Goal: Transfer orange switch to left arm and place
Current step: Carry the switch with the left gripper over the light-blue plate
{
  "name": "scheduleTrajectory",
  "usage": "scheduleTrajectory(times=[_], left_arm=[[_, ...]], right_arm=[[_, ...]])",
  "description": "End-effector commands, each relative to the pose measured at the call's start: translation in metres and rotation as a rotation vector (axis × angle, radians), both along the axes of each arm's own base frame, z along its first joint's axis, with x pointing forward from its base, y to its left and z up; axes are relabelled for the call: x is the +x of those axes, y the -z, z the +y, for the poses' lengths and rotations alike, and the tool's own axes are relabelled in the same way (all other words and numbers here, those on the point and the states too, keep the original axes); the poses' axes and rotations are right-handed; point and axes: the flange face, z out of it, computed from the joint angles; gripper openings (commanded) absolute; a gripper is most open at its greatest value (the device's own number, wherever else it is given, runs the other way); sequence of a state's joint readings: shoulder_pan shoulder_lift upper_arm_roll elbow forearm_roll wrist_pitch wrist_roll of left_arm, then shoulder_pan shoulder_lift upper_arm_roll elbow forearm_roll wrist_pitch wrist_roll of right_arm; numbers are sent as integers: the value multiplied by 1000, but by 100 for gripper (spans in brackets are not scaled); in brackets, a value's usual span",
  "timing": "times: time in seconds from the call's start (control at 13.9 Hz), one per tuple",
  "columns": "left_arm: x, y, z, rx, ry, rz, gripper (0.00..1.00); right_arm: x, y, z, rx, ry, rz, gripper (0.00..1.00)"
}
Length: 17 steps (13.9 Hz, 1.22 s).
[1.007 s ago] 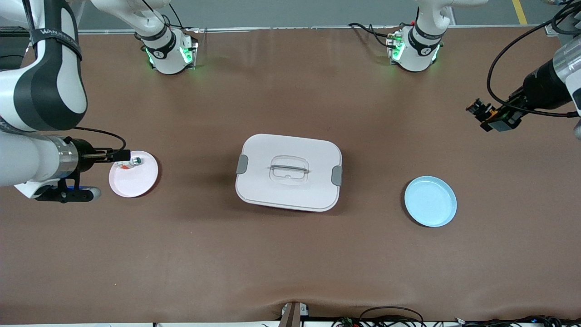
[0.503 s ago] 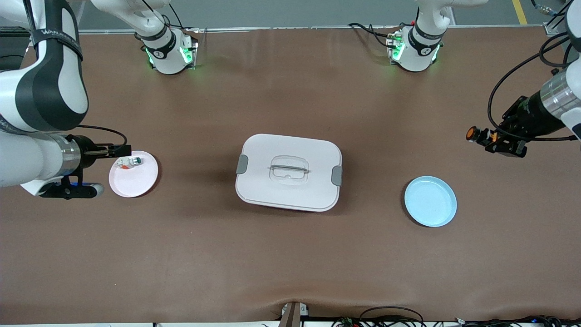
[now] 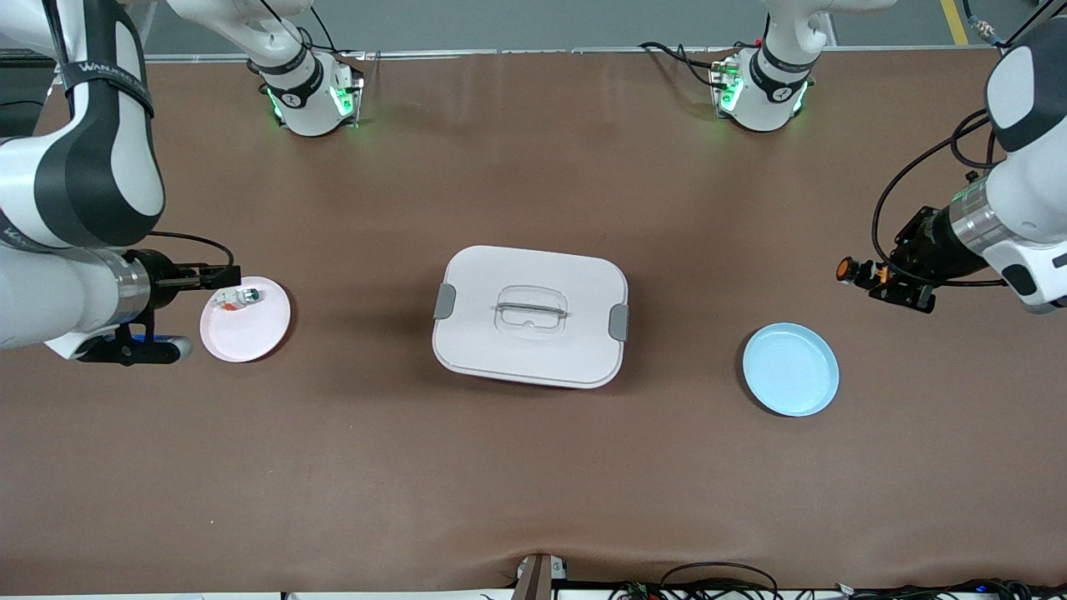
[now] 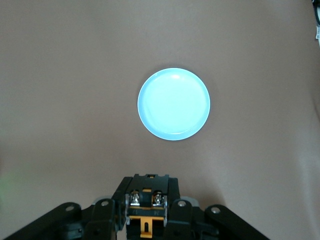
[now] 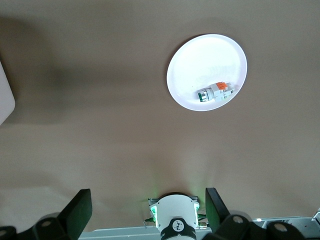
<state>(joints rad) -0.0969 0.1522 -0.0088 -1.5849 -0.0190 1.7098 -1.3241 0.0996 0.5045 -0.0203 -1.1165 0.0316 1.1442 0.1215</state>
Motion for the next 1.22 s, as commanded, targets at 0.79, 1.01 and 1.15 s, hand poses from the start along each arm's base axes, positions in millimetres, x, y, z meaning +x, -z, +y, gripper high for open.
scheduleTrajectory(times=[0.79,1.01,1.15], left_arm=[[-2,69,7,17,-99,-70,0],[0,87,7,12,-130,-94,0],[4,97,6,11,-153,-97,0]], right_arm=[[-13,-43,-46,-46,47,-62,100],[-15,-38,-57,-48,68,-33,100],[-18,-38,-52,-45,73,-14,100]])
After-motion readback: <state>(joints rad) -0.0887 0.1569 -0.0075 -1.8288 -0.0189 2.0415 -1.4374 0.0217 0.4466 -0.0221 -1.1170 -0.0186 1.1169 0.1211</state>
